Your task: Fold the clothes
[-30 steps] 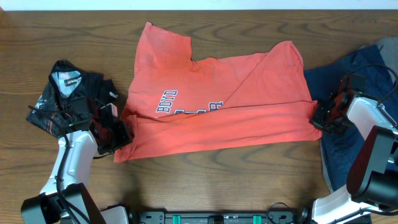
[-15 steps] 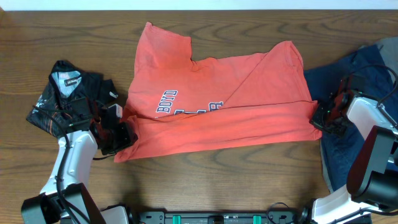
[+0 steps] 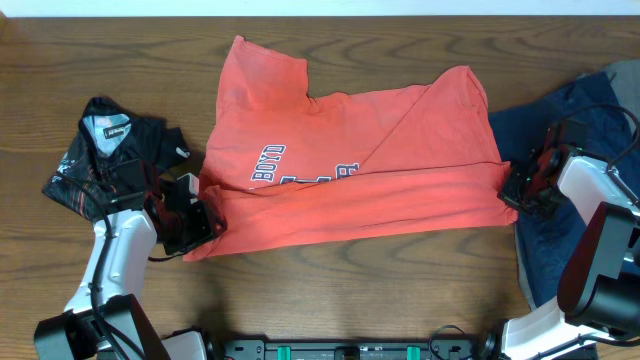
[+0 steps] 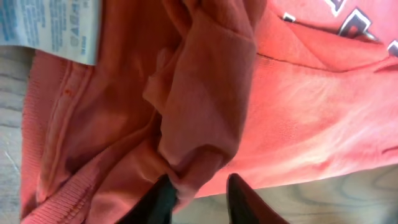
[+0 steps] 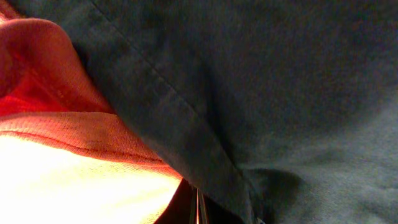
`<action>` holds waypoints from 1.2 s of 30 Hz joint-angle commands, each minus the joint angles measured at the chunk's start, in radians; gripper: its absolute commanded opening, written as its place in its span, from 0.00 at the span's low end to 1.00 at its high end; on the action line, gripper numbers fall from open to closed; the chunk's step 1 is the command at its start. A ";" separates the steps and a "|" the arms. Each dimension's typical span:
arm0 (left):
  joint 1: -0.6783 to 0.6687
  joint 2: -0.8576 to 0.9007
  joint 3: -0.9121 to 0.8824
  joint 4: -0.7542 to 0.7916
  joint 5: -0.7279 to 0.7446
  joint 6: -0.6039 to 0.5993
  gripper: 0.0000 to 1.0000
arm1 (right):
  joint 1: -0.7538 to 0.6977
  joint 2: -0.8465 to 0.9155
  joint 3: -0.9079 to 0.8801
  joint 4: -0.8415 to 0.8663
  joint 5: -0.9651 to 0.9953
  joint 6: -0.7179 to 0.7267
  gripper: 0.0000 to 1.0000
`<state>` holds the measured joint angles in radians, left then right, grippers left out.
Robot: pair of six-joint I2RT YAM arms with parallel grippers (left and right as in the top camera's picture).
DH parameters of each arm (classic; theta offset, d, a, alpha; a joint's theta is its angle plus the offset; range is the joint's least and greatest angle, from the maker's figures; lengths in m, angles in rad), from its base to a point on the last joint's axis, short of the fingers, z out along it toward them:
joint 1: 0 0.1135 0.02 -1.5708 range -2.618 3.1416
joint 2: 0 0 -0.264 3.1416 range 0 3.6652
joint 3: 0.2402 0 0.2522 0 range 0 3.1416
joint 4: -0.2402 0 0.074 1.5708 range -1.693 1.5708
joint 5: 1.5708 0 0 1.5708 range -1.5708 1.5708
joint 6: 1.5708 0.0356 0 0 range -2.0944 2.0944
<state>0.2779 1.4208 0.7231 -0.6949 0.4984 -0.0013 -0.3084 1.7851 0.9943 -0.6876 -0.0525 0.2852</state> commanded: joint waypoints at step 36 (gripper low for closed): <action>-0.003 -0.079 0.110 -0.105 -0.285 -0.202 0.06 | -0.023 0.035 -0.035 -0.164 0.090 0.046 0.01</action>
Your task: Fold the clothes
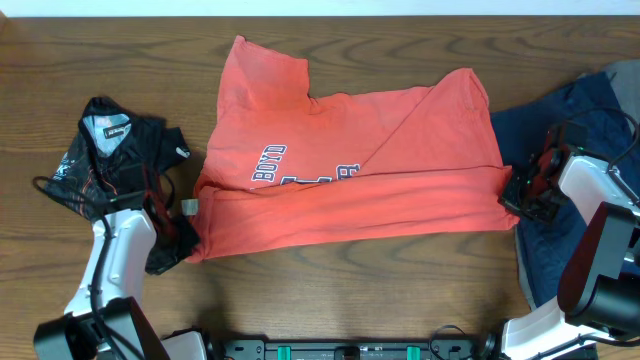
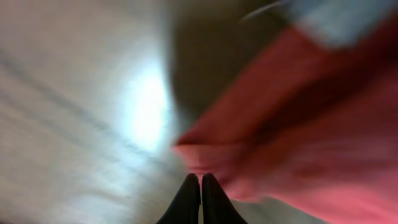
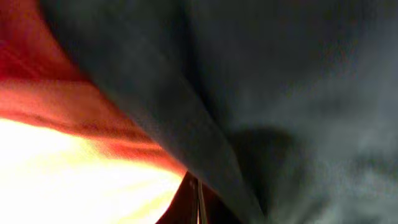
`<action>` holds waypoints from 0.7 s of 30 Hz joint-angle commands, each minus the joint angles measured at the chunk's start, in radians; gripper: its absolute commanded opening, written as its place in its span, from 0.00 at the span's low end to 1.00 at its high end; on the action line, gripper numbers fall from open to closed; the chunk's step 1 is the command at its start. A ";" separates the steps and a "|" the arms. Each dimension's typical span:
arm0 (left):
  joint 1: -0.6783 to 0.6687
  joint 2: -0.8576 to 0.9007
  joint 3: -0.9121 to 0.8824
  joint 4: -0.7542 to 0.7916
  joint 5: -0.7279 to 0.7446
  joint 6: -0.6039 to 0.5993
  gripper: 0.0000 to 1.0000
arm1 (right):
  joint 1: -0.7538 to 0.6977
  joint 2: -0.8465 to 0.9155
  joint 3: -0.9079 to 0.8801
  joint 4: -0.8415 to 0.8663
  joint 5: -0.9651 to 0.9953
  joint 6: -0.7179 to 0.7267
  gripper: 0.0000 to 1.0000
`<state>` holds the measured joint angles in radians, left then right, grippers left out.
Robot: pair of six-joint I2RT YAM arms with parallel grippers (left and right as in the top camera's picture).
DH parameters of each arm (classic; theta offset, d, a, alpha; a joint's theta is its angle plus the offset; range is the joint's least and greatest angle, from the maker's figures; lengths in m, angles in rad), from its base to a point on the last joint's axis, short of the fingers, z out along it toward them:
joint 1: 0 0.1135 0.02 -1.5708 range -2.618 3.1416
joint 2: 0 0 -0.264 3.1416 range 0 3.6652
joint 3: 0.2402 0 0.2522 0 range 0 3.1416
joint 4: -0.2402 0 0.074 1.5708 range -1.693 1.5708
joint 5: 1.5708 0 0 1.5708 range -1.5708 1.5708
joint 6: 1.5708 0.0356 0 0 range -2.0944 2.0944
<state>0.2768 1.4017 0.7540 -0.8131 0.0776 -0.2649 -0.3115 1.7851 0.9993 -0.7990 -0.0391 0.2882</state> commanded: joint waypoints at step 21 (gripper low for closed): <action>-0.176 0.133 0.093 0.172 0.187 0.179 0.06 | 0.040 -0.179 0.076 0.001 -0.145 -0.157 0.43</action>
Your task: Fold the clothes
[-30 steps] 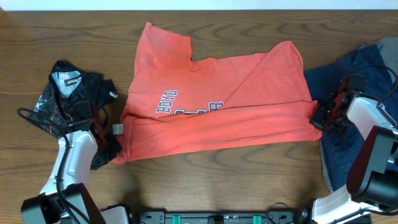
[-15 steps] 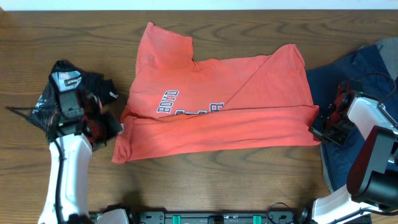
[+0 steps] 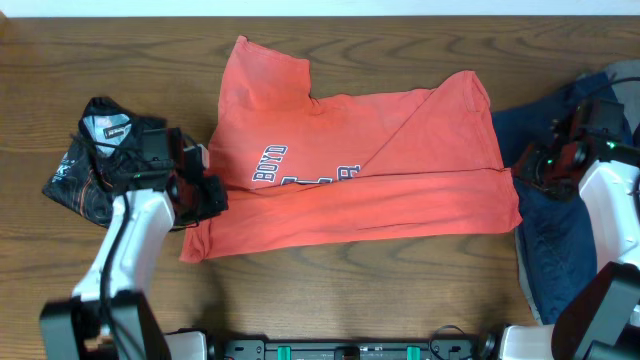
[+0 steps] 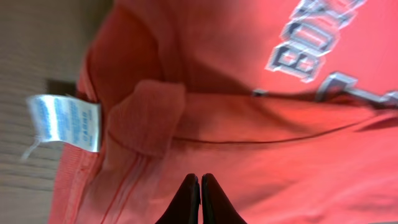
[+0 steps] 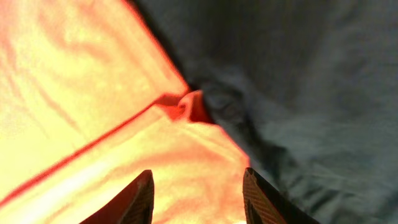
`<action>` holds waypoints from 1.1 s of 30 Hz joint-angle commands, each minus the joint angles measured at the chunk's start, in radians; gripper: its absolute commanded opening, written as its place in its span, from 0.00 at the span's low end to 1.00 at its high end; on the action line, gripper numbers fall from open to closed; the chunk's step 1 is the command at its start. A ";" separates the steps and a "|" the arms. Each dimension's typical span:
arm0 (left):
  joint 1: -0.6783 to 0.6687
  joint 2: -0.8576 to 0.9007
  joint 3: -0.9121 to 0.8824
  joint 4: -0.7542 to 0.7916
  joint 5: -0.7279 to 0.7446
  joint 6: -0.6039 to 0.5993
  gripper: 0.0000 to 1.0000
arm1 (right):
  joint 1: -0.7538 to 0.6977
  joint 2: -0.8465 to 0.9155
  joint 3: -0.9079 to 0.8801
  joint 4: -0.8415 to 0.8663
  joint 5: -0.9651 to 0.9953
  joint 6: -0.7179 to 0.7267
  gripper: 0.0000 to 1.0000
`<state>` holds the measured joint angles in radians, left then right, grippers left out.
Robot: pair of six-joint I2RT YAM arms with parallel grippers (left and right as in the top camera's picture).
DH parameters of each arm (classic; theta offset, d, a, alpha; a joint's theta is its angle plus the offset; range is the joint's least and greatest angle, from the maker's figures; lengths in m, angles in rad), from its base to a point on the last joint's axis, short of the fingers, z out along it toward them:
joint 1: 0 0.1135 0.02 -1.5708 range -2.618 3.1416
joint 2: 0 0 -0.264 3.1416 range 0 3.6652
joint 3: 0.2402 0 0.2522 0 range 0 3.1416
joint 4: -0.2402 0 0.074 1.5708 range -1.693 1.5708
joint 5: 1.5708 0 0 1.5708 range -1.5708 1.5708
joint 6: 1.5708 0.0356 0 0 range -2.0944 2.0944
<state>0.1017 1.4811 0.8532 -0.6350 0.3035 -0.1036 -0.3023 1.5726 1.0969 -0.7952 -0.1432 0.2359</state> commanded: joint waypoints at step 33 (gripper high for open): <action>0.116 0.069 -0.019 -0.232 -0.204 -0.038 0.06 | 0.088 0.209 -0.076 -0.262 0.082 0.029 0.42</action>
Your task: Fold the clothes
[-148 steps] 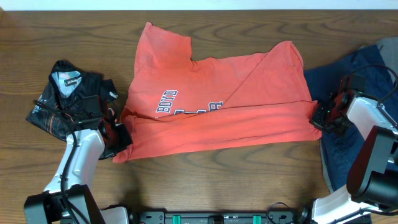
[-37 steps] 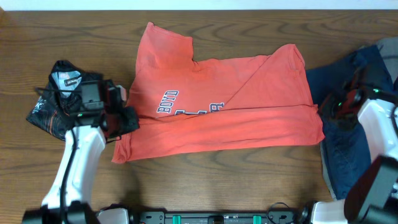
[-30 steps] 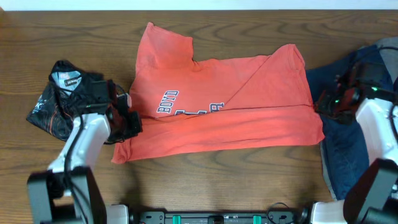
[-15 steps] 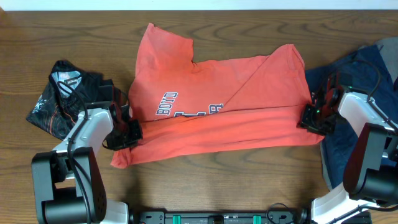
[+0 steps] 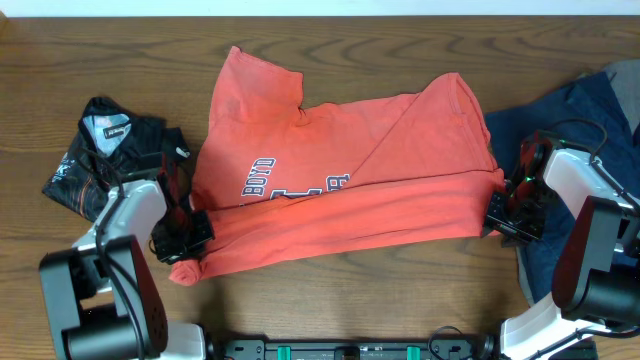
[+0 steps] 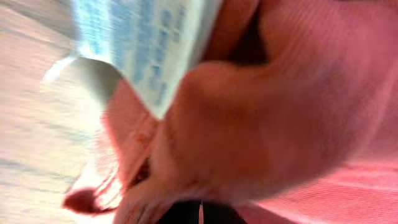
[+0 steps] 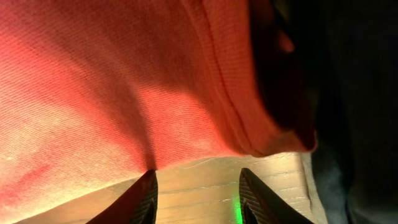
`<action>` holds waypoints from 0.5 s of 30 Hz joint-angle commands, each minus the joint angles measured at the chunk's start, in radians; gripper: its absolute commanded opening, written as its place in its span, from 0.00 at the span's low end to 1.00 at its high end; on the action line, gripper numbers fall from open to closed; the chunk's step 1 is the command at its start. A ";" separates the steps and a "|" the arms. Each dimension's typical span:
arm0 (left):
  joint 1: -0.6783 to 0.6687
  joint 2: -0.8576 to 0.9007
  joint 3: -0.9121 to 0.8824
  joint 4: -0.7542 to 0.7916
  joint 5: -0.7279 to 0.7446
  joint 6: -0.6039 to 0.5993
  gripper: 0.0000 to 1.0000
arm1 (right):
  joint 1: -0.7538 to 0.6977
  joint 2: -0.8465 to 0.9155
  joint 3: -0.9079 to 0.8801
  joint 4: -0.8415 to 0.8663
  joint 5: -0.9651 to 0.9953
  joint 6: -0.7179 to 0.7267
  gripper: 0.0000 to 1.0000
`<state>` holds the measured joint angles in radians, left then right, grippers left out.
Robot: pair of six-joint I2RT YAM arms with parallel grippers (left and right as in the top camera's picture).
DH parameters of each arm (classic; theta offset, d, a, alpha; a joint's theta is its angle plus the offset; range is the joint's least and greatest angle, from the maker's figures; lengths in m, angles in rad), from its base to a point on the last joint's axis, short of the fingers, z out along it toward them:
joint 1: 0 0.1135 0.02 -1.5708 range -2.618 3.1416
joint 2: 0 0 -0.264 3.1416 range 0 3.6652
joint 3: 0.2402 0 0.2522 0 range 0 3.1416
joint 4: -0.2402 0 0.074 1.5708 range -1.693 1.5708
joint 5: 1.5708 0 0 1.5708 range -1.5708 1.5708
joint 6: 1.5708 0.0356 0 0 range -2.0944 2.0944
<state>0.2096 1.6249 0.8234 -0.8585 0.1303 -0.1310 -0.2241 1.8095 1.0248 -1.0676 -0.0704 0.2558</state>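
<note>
A red shirt (image 5: 340,195) with white lettering lies across the table, its lower part folded up over the front. My left gripper (image 5: 185,235) is at the shirt's lower left corner. In the left wrist view this left gripper (image 6: 200,208) is shut, with red fabric bunched over its tips and the white care label (image 6: 134,43) right above. My right gripper (image 5: 505,215) is at the shirt's lower right corner. In the right wrist view the right gripper (image 7: 198,173) is open over bare wood, just below the shirt's hem (image 7: 236,118).
A crumpled black garment (image 5: 105,150) lies at the left, close to my left arm. A dark blue garment (image 5: 590,110) lies at the right edge, under and behind my right arm. Bare wooden table (image 5: 350,290) runs along the front.
My left gripper has gone from the shirt's left side by the lettering down to the lower left corner. My right gripper, still open, has come from the blue garment to the lower right corner. The shirt sits slightly further left.
First my left gripper was open at the shirt's lower left corner and the right was shut at the lower right corner. Then the left was shut just off that corner. Later the left was shut over the lettering and the right open, away. Now both are back at the corners.
</note>
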 commanded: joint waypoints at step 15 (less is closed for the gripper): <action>-0.058 -0.106 0.292 0.406 0.195 0.091 0.96 | 0.026 -0.282 0.166 0.207 -0.368 -0.186 0.82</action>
<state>0.1715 1.4204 1.0512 -0.4911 0.2951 -0.0914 -0.2195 1.5379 1.1759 -0.8520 -0.3393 0.1162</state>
